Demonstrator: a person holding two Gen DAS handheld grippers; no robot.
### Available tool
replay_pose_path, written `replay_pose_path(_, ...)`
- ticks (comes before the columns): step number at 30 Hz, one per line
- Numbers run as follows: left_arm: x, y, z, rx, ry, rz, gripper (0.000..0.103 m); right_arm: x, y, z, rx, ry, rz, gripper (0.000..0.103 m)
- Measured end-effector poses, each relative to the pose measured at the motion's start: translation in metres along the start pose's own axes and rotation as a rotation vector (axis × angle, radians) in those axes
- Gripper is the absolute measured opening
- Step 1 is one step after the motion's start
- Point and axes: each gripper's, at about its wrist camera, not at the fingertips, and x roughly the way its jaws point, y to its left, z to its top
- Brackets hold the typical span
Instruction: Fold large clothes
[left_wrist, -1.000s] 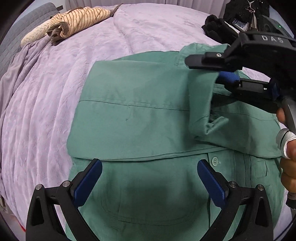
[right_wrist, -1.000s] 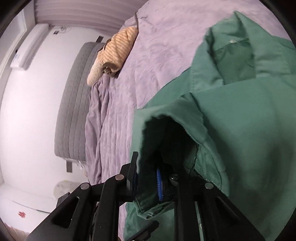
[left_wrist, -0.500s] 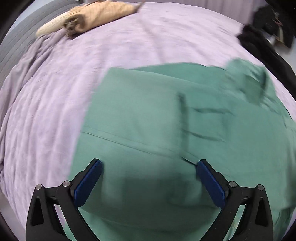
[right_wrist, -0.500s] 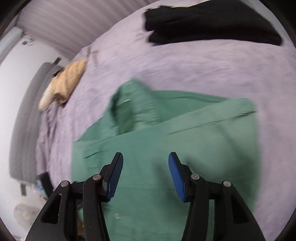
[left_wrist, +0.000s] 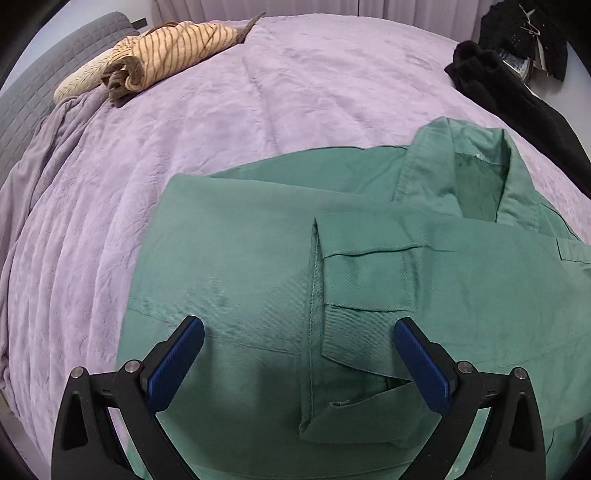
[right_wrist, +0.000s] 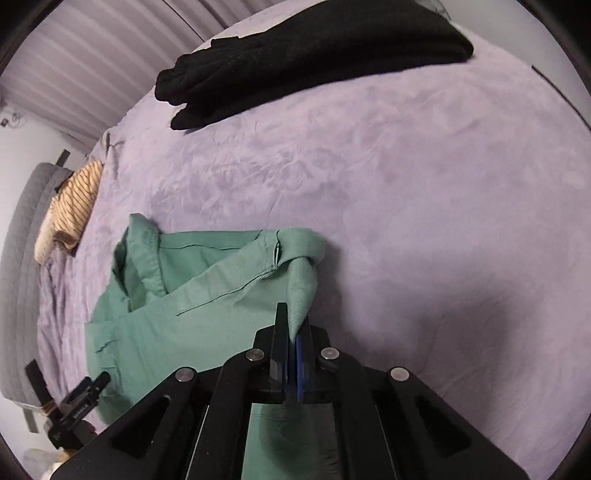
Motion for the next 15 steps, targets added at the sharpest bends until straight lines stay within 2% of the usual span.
replay_pose_path(3, 0.017, -0.018, -0.003, 0.030, 0.038, 0.005, 0.103, 0.018, -0.026, 0.001, 0.016, 0.074, -0.063, 0.003)
replay_pose_path(8, 0.012, -0.017, 0.001, 0.037, 0.035, 0.006, 0.103, -0.009, -0.049, -0.010, 0.140, 0.034, 0.006, 0.005)
replay_pose_path(11, 0.011, -0.013, 0.002, 0.044, 0.039, 0.010, 0.103, -0.042, -0.053, -0.037, 0.201, 0.030, 0.154, 0.006)
replay_pose_path(15, 0.013, -0.015, 0.001, 0.046, 0.042, 0.008, 0.103, -0.059, -0.056, -0.104, 0.340, 0.105, 0.360, 0.006)
